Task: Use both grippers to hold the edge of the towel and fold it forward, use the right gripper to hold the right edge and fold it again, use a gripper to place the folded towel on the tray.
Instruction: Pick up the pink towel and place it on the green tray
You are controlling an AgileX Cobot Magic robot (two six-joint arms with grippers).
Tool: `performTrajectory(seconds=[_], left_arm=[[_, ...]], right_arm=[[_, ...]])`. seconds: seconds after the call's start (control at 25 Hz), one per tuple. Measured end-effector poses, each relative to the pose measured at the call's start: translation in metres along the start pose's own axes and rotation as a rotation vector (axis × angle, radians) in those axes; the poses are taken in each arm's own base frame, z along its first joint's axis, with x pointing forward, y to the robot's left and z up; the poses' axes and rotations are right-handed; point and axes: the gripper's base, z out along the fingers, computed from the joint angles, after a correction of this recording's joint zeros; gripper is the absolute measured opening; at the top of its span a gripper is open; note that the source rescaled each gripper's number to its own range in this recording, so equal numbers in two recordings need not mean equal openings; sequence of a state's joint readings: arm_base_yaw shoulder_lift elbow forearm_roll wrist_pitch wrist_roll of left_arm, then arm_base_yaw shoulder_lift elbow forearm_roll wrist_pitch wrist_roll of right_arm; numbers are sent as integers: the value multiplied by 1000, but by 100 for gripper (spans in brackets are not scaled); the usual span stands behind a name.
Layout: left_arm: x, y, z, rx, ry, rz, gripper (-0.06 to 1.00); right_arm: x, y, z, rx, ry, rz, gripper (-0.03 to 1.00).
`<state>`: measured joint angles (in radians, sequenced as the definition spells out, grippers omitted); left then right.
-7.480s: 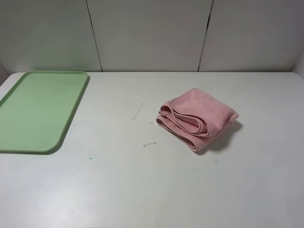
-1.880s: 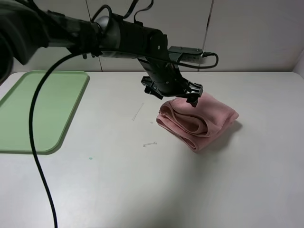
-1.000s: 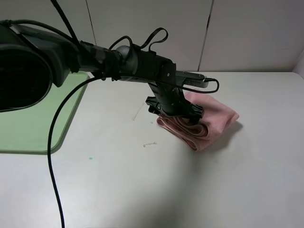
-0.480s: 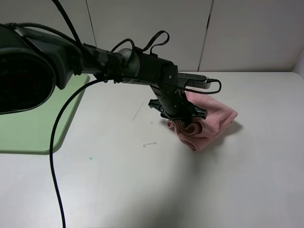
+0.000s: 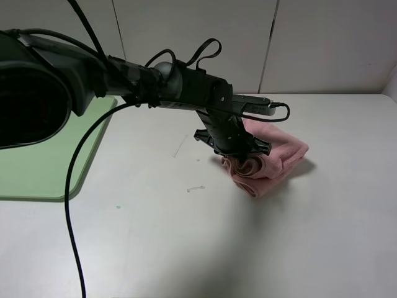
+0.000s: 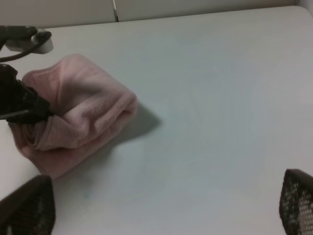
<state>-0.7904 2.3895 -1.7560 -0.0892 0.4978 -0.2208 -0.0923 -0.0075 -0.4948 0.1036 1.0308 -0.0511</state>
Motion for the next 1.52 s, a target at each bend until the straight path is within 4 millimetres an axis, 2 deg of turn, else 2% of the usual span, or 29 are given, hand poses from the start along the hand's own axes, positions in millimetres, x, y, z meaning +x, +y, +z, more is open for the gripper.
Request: performTrajectory(seconds=[0.16, 0.4, 0.88, 1.12, 1.52], left_arm=[[1, 5, -11, -25, 54, 7, 21], [-3, 14, -40, -72, 107, 25, 21], [-14, 47, -102, -154, 105, 26, 21], [-1, 77, -126, -180, 105, -29, 21], [34, 129, -160, -219, 88, -144, 21]], right_arm=[[0, 0, 0, 0, 0, 0, 100], [0, 0, 0, 0, 0, 0, 100], [0, 0, 0, -1, 0, 0, 100], [0, 0, 0, -3, 0, 2, 100], [0, 0, 0, -3, 0, 2, 100]])
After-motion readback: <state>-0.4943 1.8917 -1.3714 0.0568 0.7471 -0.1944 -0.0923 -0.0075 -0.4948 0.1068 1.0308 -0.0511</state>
